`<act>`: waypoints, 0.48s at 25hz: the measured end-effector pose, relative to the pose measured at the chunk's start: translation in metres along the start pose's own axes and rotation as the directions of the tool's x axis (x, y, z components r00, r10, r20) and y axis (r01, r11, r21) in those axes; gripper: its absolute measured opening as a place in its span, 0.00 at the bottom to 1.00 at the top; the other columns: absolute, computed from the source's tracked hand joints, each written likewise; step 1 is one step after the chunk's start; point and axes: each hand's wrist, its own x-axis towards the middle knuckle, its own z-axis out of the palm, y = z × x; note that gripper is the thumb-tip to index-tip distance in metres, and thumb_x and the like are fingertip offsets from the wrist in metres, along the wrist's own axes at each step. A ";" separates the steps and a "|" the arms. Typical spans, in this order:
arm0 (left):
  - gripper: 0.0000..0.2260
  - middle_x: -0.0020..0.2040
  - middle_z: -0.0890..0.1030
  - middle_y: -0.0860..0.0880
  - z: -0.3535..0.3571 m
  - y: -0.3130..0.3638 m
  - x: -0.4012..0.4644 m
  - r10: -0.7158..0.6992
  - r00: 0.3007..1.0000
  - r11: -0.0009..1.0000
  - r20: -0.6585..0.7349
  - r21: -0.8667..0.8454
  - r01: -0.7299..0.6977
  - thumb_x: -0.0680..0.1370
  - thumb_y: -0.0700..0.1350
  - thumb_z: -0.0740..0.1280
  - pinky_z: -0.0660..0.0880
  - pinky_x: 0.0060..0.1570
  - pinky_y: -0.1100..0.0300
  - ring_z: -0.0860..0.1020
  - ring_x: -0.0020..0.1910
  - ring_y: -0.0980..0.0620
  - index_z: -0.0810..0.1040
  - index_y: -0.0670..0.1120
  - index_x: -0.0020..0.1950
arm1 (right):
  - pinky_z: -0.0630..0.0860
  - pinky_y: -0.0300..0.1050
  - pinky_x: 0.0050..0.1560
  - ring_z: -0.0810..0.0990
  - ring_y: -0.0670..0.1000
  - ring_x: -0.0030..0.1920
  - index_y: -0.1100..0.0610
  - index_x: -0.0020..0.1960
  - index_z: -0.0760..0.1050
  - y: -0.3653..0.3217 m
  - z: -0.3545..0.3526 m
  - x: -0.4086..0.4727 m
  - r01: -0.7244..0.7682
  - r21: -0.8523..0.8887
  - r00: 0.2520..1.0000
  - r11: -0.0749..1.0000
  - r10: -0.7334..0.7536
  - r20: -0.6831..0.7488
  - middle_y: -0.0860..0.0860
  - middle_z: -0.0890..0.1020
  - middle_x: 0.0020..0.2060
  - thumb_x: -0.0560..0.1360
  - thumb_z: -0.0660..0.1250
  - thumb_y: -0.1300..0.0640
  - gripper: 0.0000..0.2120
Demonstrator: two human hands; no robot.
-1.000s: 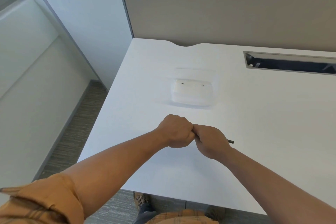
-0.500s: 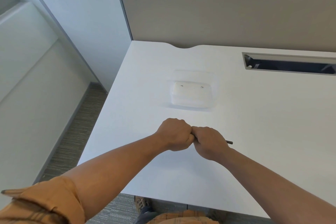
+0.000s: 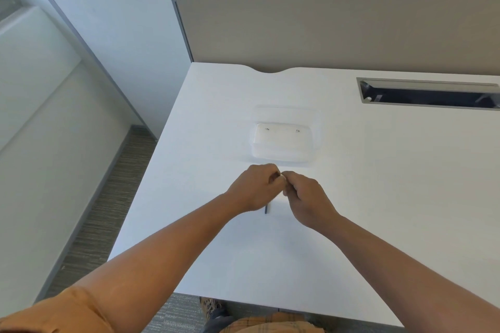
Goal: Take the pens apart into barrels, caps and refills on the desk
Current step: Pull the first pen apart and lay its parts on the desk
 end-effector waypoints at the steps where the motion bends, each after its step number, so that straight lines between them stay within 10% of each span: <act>1: 0.11 0.38 0.81 0.54 0.000 0.000 0.001 -0.040 0.999 0.982 -0.020 -0.184 0.036 0.78 0.55 0.62 0.72 0.35 0.60 0.76 0.34 0.55 0.77 0.50 0.41 | 0.74 0.50 0.39 0.77 0.50 0.38 0.51 0.48 0.75 -0.001 0.000 0.002 -0.009 0.056 1.000 0.998 0.010 -0.015 0.47 0.79 0.37 0.80 0.57 0.62 0.11; 6: 0.05 0.40 0.85 0.50 0.011 0.004 0.002 -0.100 0.988 0.746 -0.116 -0.666 -0.003 0.80 0.47 0.69 0.74 0.37 0.70 0.81 0.38 0.57 0.84 0.49 0.47 | 0.73 0.30 0.45 0.81 0.37 0.44 0.46 0.73 0.69 -0.003 0.006 0.002 -0.101 0.251 0.993 0.963 0.113 -0.036 0.36 0.82 0.43 0.85 0.56 0.57 0.17; 12: 0.06 0.45 0.84 0.46 0.007 0.014 0.012 -0.060 0.981 0.803 -0.183 -0.593 -0.061 0.82 0.48 0.65 0.78 0.45 0.56 0.82 0.48 0.44 0.80 0.51 0.49 | 0.76 0.38 0.51 0.83 0.40 0.52 0.47 0.75 0.68 0.004 0.001 0.003 -0.164 0.384 0.973 0.909 0.214 -0.089 0.43 0.84 0.57 0.82 0.62 0.54 0.21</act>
